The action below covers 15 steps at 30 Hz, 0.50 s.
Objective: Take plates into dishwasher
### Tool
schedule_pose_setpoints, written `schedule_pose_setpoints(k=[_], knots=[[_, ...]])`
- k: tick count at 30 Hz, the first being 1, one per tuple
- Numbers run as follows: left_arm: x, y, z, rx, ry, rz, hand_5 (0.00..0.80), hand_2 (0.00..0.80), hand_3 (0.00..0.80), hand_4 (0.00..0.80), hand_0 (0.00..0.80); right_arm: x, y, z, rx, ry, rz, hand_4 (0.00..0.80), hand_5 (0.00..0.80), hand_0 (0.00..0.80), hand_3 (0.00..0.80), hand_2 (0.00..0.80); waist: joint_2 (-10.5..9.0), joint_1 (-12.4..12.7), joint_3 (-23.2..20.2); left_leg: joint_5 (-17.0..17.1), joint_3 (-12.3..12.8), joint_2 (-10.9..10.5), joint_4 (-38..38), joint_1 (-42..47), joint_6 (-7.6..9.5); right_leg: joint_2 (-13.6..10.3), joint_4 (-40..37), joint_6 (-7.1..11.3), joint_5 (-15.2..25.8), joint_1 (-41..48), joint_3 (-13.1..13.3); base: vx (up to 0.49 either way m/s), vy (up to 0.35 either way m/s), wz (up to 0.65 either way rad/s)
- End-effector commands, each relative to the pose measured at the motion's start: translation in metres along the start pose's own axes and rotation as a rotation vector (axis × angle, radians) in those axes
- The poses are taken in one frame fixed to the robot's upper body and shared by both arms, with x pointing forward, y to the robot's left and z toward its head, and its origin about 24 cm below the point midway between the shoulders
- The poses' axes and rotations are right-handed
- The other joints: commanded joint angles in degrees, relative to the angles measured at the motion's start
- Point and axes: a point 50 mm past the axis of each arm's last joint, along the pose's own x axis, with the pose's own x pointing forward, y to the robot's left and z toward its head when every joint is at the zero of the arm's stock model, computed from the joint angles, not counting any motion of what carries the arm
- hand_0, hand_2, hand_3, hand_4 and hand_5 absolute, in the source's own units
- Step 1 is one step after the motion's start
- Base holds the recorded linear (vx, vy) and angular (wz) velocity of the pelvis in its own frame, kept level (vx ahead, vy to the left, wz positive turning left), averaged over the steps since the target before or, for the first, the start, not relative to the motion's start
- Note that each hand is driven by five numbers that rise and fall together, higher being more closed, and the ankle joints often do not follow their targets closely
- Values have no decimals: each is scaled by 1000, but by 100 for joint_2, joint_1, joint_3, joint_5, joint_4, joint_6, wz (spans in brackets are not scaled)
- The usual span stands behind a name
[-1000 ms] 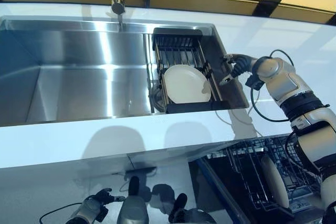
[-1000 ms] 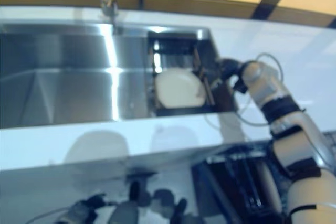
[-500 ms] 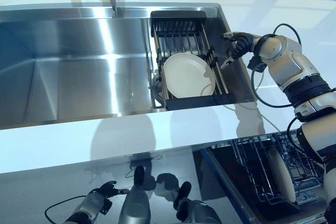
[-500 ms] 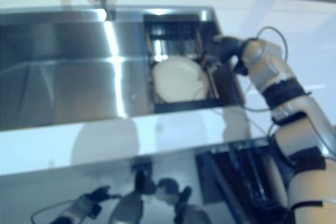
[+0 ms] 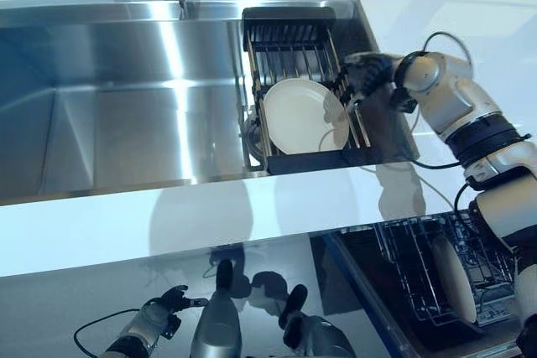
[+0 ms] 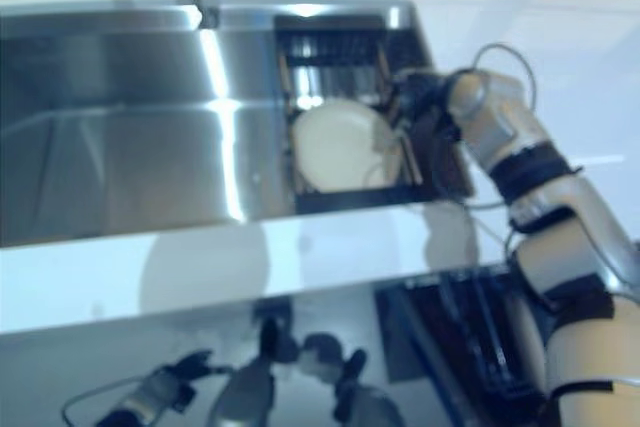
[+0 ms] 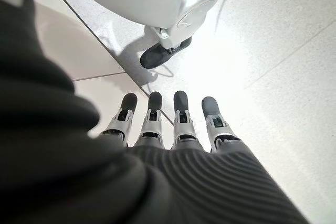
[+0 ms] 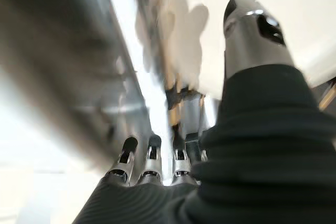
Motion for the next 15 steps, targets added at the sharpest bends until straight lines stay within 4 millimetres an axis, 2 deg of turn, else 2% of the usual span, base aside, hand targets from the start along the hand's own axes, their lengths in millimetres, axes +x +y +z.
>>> schedule_pose_setpoints(k=[1, 15], knots=[[1, -9, 11, 14, -28, -39, 0, 0, 0, 0, 0, -6, -20, 19, -81, -49, -29, 0, 0, 0, 0, 0, 43, 351, 97, -116, -473, -168, -241, 19, 198, -563, 995, 582, 231, -341, 129, 0, 0, 0], [1, -11, 9, -7, -12, -40, 0, 0, 0, 0, 0, -3, -19, 30, -103, -64, -25, 0, 0, 0, 0, 0, -3, 472, 128, -104, -561, -183, -235, -13, 205, -588, 1025, 604, 252, -290, 94, 9, 5, 4]])
